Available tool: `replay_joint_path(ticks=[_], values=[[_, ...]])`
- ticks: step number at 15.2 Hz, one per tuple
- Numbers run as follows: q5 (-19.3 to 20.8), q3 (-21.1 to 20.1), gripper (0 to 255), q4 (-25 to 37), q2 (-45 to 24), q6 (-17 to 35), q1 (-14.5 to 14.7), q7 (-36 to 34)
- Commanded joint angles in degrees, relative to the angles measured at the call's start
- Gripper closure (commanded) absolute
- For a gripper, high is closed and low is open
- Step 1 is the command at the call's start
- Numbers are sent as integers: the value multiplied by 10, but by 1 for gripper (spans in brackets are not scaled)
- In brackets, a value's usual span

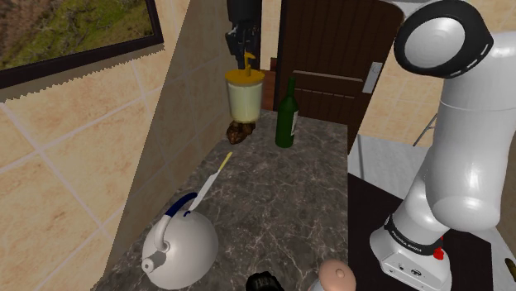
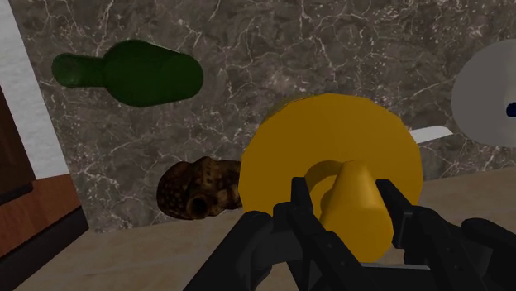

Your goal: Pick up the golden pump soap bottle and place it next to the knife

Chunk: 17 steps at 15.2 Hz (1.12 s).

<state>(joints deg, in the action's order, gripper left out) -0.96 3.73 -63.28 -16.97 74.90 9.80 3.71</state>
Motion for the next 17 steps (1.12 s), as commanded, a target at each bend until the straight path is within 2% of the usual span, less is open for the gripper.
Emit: replay_joint_path(ticks=[1,17], values=[[1,0,255,-33,11,23,0,1],[4,-1,255,-219,54,167,3,-1]])
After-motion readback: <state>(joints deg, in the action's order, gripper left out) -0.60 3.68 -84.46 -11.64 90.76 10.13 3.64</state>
